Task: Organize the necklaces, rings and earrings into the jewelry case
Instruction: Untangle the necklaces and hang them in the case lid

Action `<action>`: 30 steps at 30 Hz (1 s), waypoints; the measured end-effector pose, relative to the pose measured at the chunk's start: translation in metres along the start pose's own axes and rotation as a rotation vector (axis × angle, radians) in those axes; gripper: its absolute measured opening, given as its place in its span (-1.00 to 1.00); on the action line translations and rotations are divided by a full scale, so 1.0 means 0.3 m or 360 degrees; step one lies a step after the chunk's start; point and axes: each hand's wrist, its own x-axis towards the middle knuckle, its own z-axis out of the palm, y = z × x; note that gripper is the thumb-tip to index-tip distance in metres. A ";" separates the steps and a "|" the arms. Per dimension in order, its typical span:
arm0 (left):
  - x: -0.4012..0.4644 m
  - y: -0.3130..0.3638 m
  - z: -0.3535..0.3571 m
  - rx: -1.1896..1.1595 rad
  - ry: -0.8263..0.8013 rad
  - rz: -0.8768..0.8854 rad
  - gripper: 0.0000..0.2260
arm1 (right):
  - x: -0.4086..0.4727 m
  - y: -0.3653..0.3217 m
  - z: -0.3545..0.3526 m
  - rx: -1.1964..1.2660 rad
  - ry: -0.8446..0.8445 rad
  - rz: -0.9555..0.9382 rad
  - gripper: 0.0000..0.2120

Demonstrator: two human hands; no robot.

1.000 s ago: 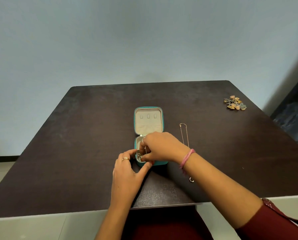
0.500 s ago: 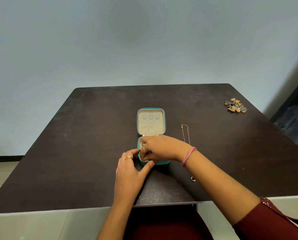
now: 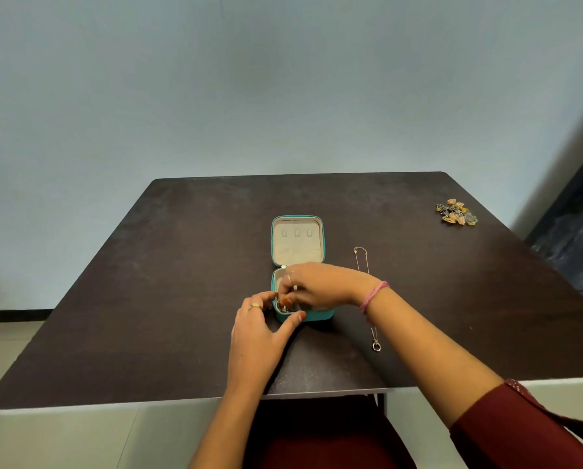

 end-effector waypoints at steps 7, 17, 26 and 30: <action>-0.010 0.012 -0.012 -0.0070 -0.0030 0.0004 -0.60 | -0.066 0.019 -0.064 0.0537 0.0337 0.0085 -0.90; -0.008 0.018 -0.029 -0.0332 -0.0023 0.0039 -0.76 | -0.125 -0.009 -0.170 0.1015 0.0627 0.0091 -0.88; 0.039 0.103 -0.078 -0.0445 0.0091 0.0099 -0.77 | -0.142 -0.062 -0.243 0.1152 0.0804 0.0040 -0.92; 0.072 0.172 -0.109 -0.0529 0.0023 0.0214 -0.80 | -0.138 -0.082 -0.263 0.1125 0.0815 0.0047 -0.92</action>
